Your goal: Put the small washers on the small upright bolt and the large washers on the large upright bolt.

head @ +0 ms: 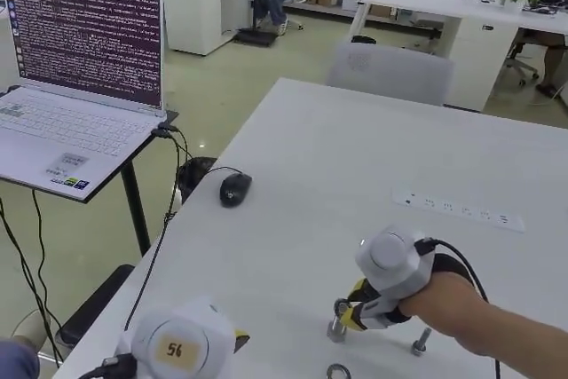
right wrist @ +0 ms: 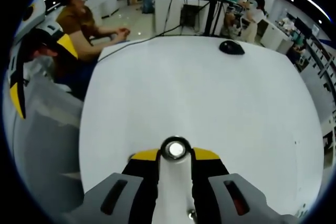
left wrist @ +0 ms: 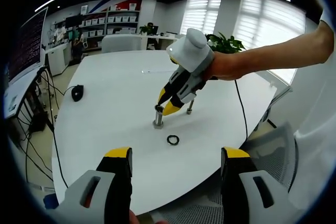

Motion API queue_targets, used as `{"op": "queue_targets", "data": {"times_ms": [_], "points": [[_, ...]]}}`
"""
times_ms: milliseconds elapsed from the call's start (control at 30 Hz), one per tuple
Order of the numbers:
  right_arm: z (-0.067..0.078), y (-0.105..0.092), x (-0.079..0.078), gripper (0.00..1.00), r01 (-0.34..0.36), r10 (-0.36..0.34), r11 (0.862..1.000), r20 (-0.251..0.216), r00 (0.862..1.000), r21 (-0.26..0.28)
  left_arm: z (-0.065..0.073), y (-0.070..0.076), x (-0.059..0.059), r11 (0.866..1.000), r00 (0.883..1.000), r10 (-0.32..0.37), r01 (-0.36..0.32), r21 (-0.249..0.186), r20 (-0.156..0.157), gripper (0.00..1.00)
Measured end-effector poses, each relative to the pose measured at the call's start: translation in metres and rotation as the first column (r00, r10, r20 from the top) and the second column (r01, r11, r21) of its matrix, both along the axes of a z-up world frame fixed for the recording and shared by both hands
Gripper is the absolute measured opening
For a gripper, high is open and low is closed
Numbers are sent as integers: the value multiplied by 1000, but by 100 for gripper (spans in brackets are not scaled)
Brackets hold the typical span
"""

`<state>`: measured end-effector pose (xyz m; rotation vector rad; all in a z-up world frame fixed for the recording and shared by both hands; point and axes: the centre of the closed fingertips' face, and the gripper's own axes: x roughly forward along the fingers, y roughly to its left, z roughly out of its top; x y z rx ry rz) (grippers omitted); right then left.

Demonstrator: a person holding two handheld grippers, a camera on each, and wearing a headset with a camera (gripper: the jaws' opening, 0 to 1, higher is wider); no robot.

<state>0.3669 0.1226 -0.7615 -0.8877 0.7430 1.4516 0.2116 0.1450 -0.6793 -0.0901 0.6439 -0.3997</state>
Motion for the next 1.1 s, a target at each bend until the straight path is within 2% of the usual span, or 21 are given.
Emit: {"op": "queue_targets", "data": {"times_ms": [633,767,1100], "points": [[-6,2,1,24,11,-11,1000,3,1000,-27,0,-2,2,1000,1000,-10,10,-1,-3,68],[-12,2,2,24,12,-12,999,0,1000,-41,-1,-2,2,1000,1000,-9,9,-1,-3,68],[-38,1,2,24,41,-43,996,-16,999,-82,-1,3,-2,1000,1000,6,-6,0,-7,68]]}}
